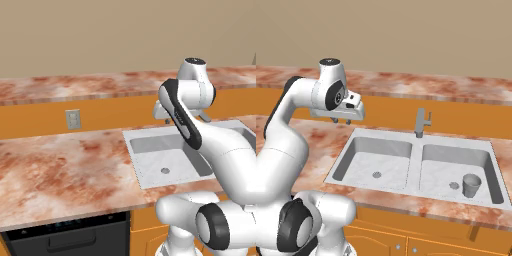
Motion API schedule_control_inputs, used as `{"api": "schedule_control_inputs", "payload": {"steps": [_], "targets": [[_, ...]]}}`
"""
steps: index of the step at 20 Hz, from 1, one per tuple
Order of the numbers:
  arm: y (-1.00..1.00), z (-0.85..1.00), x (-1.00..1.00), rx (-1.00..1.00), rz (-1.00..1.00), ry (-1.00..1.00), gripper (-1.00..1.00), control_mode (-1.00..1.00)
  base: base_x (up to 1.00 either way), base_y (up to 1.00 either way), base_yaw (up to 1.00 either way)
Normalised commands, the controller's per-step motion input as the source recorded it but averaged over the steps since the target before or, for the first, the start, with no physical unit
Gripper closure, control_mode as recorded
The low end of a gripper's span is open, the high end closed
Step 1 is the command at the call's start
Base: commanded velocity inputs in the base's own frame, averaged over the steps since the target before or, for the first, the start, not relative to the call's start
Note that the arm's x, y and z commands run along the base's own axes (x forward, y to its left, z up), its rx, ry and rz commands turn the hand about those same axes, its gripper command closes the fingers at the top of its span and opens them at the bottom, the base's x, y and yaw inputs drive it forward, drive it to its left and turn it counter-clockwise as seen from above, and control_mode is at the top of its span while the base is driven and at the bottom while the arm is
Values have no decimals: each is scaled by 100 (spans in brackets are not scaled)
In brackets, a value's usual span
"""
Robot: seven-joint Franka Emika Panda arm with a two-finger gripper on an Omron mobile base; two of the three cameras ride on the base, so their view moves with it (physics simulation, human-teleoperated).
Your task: Move any existing items from the left basin to the right basin for drying. Then move the mug from the counter to the left basin of the sink for washing.
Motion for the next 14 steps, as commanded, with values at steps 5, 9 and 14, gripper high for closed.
{"api": "schedule_control_inputs", "payload": {"steps": [5, 9, 14], "targets": [[0, 0, -16, 0, 0, -4, -100, -100, 0, 0, 0], [0, 0, -30, 0, 0, -9, -100, -100, 0, 0, 0], [0, 0, -33, 0, 0, -6, -100, -100, 0, 0, 0]]}}
